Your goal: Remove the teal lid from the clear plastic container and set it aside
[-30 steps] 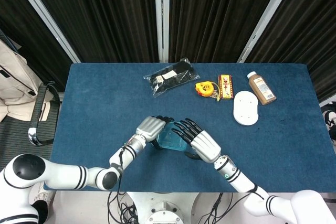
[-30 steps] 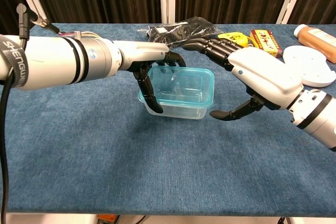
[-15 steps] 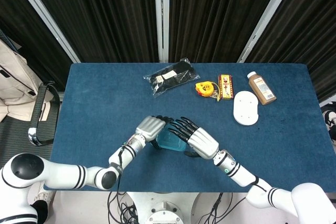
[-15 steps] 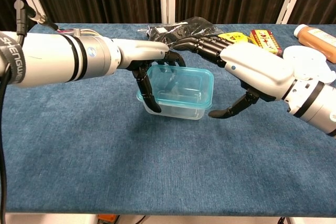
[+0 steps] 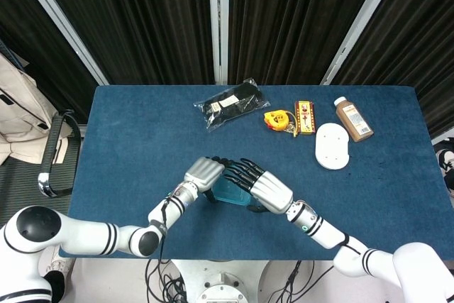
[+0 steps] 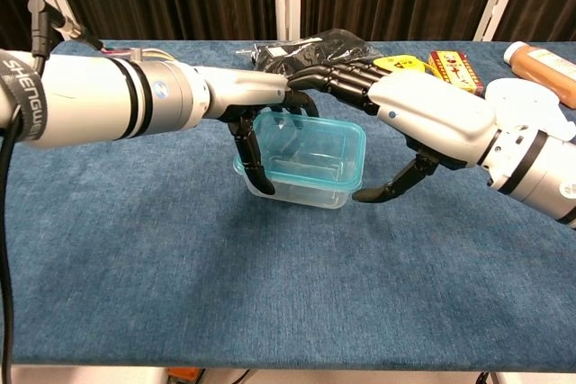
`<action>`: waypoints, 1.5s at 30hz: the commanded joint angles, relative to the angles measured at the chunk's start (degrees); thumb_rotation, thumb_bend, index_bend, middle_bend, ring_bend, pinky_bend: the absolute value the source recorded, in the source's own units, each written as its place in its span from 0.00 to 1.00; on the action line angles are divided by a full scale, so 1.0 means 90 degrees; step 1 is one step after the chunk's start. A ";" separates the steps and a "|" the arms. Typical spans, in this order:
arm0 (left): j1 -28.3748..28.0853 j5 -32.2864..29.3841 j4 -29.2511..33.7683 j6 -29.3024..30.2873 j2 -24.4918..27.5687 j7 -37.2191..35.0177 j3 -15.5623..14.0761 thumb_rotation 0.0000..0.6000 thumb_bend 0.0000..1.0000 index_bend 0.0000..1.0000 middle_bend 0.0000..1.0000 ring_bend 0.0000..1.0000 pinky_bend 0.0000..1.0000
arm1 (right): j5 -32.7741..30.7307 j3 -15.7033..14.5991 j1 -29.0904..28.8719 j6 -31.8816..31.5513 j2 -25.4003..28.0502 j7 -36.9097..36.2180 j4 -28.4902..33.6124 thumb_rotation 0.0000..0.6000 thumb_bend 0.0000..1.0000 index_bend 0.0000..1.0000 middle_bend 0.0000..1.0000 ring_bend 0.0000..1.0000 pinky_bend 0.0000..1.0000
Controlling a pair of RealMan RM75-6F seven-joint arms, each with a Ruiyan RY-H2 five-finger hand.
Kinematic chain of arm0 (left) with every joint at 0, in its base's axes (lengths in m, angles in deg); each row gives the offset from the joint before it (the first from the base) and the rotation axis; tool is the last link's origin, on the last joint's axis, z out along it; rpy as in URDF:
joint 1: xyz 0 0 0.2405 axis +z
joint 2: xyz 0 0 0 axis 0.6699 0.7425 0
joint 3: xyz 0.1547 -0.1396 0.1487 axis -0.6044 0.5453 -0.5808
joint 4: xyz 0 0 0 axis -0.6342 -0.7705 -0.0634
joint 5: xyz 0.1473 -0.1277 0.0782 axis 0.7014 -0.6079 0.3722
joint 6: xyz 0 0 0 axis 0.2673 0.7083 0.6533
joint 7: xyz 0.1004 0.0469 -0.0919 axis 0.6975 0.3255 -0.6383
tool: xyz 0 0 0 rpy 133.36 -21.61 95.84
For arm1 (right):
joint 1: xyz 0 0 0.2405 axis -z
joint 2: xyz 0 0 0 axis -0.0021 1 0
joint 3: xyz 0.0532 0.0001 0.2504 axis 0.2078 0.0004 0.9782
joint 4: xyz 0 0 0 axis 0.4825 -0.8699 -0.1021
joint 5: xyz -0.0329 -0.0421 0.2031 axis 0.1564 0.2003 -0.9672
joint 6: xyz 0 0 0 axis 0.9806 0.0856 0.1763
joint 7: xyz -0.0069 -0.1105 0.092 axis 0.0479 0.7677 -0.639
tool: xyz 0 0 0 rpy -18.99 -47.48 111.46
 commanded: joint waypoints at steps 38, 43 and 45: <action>-0.0017 -0.0002 -0.0001 0.0047 -0.0009 0.0009 -0.0024 1.00 0.00 0.16 0.26 0.23 0.28 | -0.0149 0.0031 0.0023 -0.0513 -0.0240 -0.0310 -0.0334 1.00 0.36 0.25 0.17 0.00 0.00; 0.0019 0.0133 0.0032 0.0049 0.0028 -0.0061 0.0000 1.00 0.00 0.12 0.23 0.21 0.25 | -0.0174 0.0052 0.0002 -0.0516 -0.0272 -0.0368 -0.0378 1.00 0.42 0.44 0.26 0.02 0.00; 0.0033 0.0194 0.0047 0.0051 0.0040 -0.0084 0.0005 1.00 0.00 0.10 0.22 0.20 0.24 | -0.0176 0.0055 -0.0010 -0.0510 -0.0265 -0.0356 -0.0374 1.00 0.43 0.46 0.26 0.03 0.00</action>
